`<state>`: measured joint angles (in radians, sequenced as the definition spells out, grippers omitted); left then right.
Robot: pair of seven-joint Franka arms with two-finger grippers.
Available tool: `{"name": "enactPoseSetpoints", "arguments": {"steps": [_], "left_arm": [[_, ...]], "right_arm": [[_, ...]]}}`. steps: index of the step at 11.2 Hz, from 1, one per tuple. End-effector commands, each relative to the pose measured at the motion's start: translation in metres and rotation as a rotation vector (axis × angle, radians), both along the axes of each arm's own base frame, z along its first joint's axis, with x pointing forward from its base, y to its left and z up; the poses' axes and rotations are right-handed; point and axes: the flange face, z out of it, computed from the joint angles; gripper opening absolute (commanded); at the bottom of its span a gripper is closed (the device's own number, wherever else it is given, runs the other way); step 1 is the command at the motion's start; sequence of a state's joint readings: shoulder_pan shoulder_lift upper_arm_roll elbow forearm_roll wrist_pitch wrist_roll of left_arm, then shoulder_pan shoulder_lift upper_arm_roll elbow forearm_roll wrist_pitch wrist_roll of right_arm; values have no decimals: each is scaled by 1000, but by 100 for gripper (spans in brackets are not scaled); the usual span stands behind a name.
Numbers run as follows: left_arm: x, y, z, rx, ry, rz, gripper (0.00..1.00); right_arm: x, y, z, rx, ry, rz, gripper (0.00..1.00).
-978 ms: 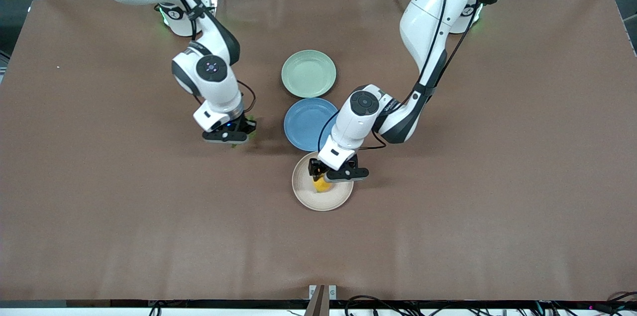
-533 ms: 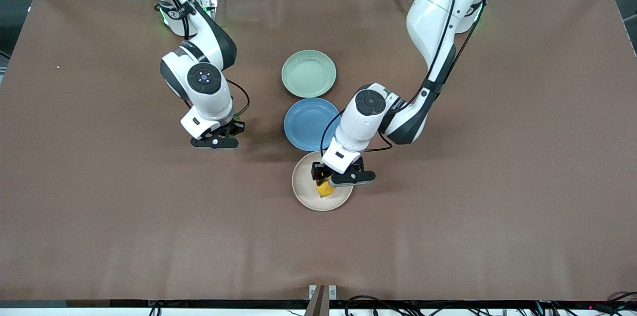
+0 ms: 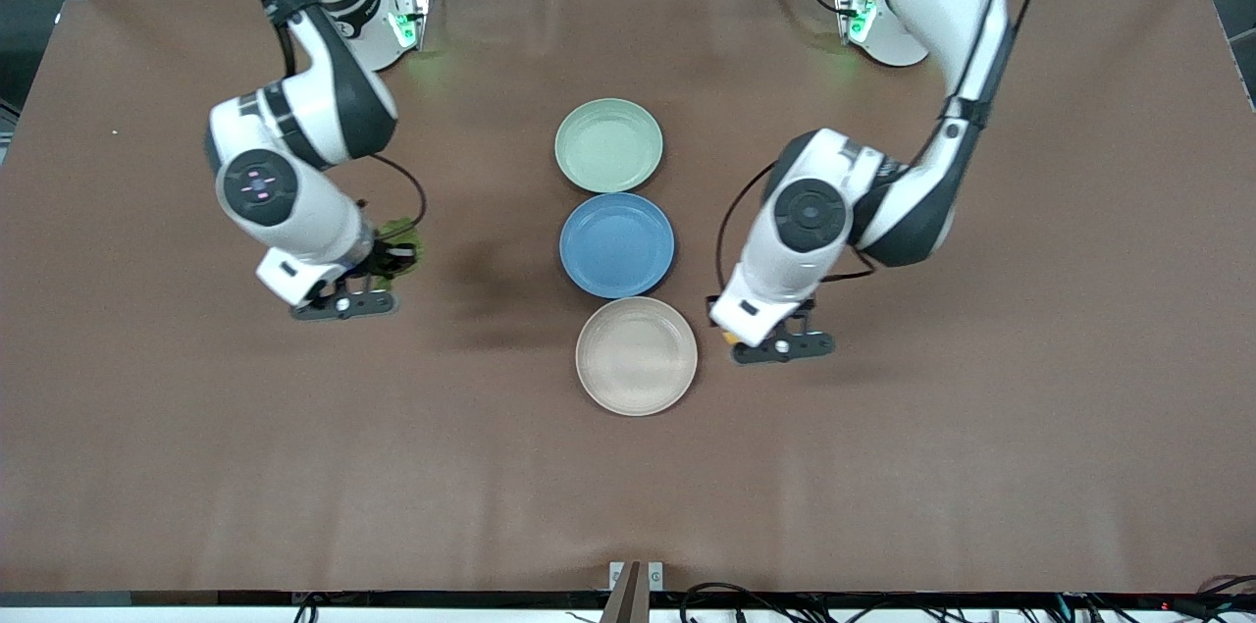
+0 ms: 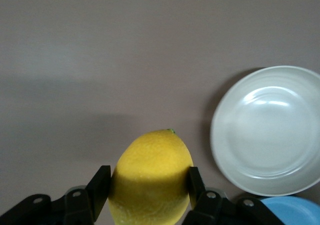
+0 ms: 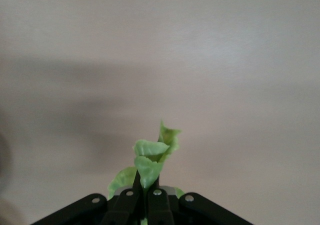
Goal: Pick lemon and lettuce from plates
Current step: 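Carry the lemon outward with the left gripper while the right gripper carries lettuce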
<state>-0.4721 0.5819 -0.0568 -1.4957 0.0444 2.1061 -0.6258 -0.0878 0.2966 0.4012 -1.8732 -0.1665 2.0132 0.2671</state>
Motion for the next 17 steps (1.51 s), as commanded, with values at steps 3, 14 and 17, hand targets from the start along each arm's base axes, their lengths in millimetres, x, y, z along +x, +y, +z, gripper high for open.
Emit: {"name": "enactPoseSetpoints", "arguments": {"steps": [3,14,17], "left_arm": [[-26,136,23,43,54,-113,0],[11,241,-83,26,201,-322,4],[9,240,-95,27,223,-350,100]], "right_arm": [[7,-108,-17,2,38,95,0],[-12,-195,-147,60,-60,42,100],[10,-193,-104,91,-41,12,100]]}}
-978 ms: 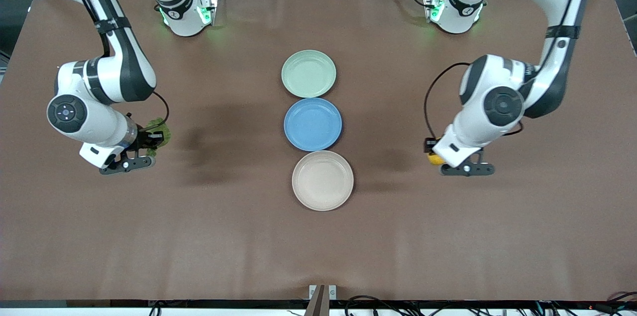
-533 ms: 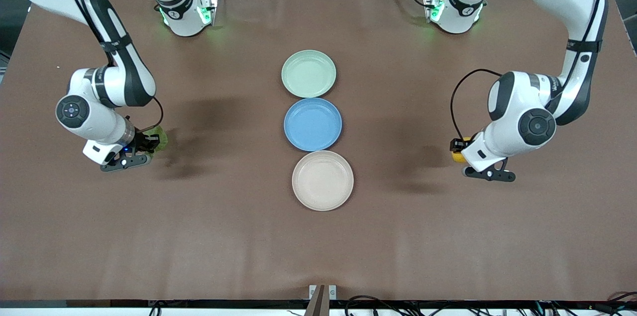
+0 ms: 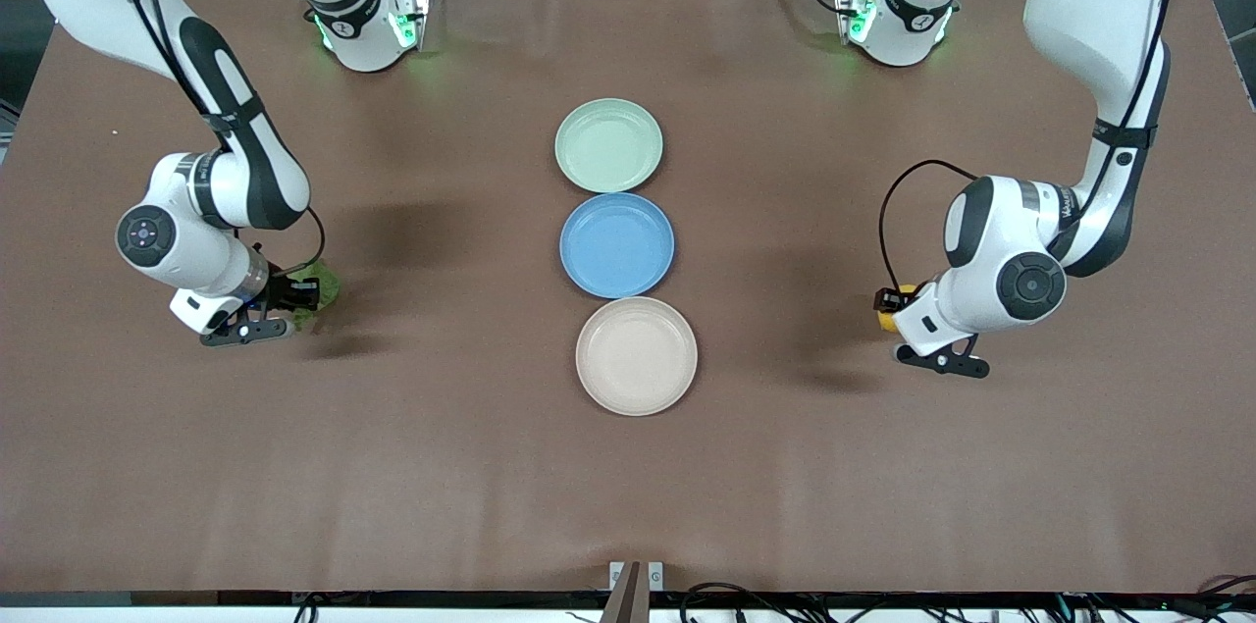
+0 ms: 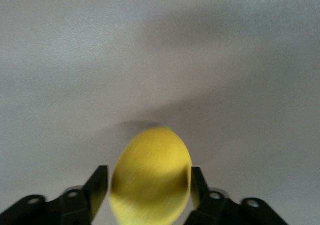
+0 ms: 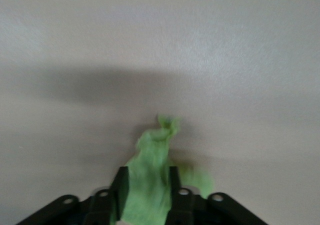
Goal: Pick lemon and lettuce from plates
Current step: 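Carry the lemon outward with the left gripper while the right gripper carries lettuce, then open both grippers to set the lemon and lettuce on the table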
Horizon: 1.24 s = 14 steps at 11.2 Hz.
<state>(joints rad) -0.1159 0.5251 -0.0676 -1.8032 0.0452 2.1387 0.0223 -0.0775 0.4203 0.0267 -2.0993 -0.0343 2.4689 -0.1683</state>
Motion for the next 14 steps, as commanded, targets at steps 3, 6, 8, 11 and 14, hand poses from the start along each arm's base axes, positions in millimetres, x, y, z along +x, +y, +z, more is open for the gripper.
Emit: {"name": "enactPoseSetpoints", "arguments": {"steps": [3,6,8,11,14], "left_arm": [[10,9,14,2,-22,-44,100],[17,22,52,-4,-82,-20,100],[18,24,80,-7,-125,6,100],[13,20,131,4,-175,105,100],[-11,29,193,7,-211,107,100]], "right_arm": [[25,2,104,24,19,-2,100],[19,11,184,9,-38,21,100],[18,8,234,10,-55,13,100],[15,11,289,12,-45,16,100],[7,16,331,11,-69,21,100]]}}
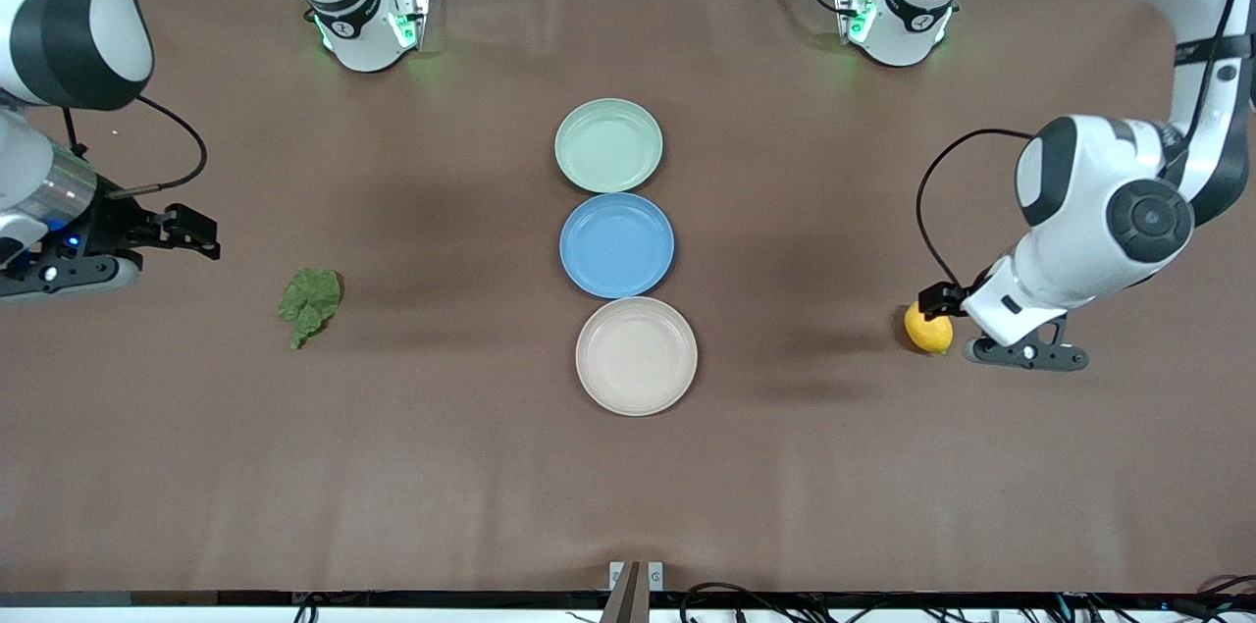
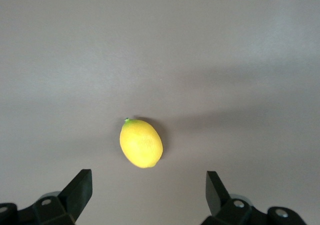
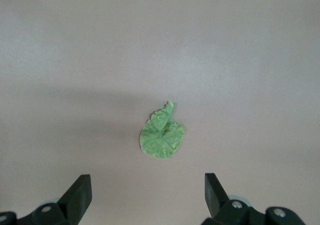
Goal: Pick lemon and lettuce from plates
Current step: 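Open both grippers to set the lemon and lettuce on the table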
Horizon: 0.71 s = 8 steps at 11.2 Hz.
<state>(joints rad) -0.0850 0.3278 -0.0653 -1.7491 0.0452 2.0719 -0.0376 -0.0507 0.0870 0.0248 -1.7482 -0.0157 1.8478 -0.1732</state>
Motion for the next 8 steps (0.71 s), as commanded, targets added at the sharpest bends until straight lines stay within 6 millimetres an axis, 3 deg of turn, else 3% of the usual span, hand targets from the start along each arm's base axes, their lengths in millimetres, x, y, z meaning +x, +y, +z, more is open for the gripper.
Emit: {"name": "enactPoseSetpoints", "arguments": {"steps": [1,5,8], "left_arm": [[-35,11,71,15,-54,22,100],[-70,13,147,-25,-83,53,100],[-79,0,189,-45,-159,34,100]], "right_arm": [[-9,1,44,16,3,12,100],[-16,-9,85,17,17,-6,100],[-26,-23,114,22,-10,-33,100]]}}
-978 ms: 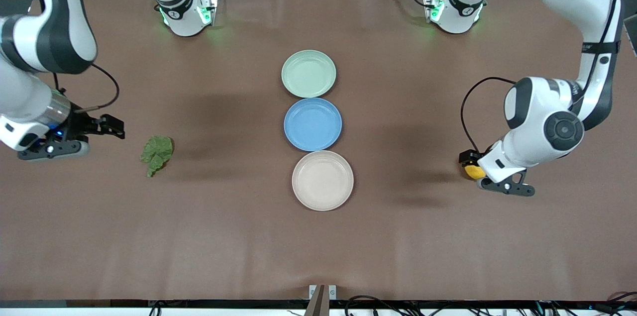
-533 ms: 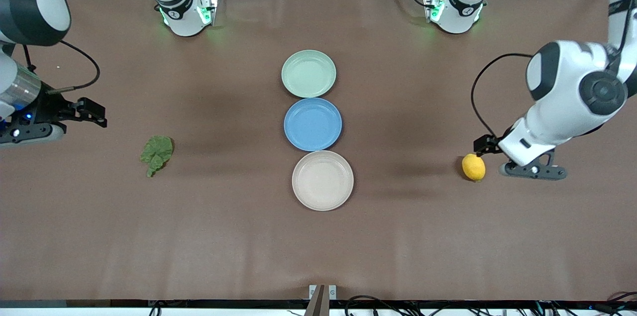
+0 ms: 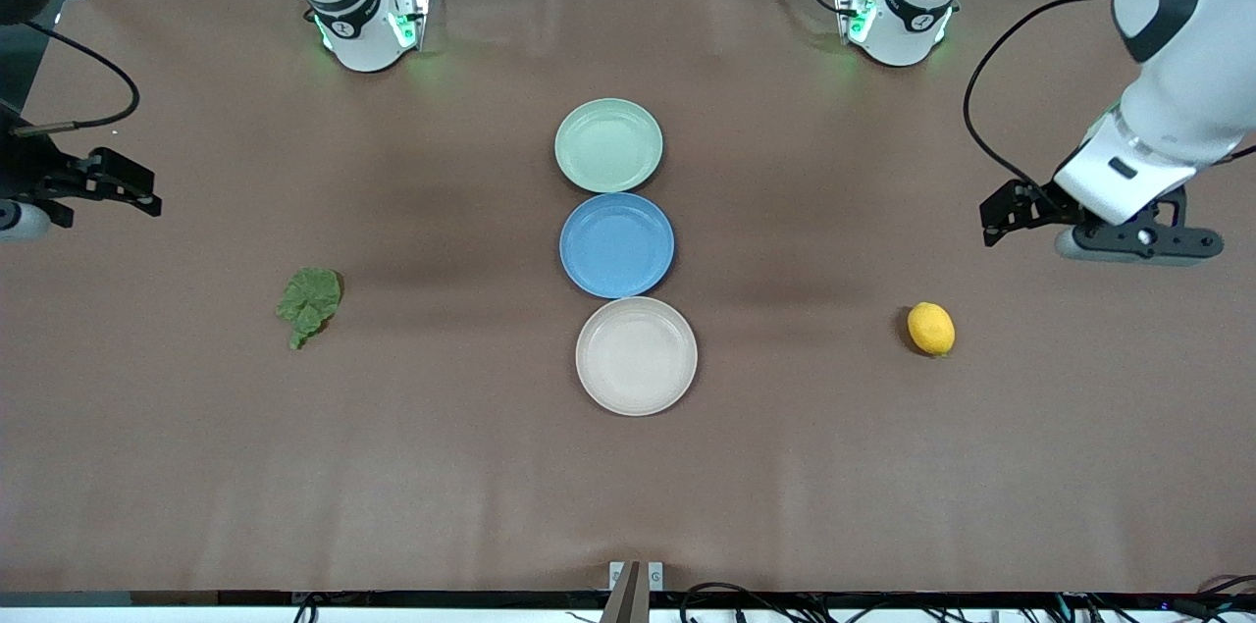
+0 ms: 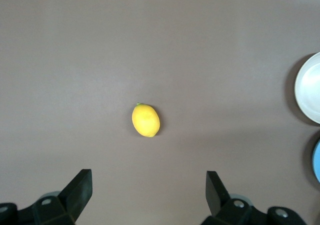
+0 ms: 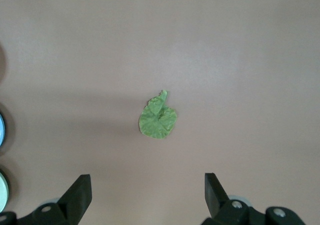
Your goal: Pick lemon and lettuce from plates
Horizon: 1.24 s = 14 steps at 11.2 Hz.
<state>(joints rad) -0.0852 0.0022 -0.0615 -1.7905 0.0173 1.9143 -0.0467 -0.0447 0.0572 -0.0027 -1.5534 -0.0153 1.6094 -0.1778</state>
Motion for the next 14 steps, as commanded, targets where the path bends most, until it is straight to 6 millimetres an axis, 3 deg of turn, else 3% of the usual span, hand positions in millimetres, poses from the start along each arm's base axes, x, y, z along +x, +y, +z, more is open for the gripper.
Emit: {"name": "enactPoseSetpoints", "arguments": {"steps": [1,3,5,14], "left_arm": [[-17,-9,35,-22,-34,7,100],[-30,-12,64,-15,4,-8,100],[-38,-16,75,-6,43,-21,100],[-43,-15,79,2,82,-21,100]], "right_arm": [[-13,-14,32,24,-38,-19,100],[-21,-13,44,23,-52,-18,100],[-24,-10,60,24,-59,-16,100],[-27,-1,62,27,-35,-1,100]]}}
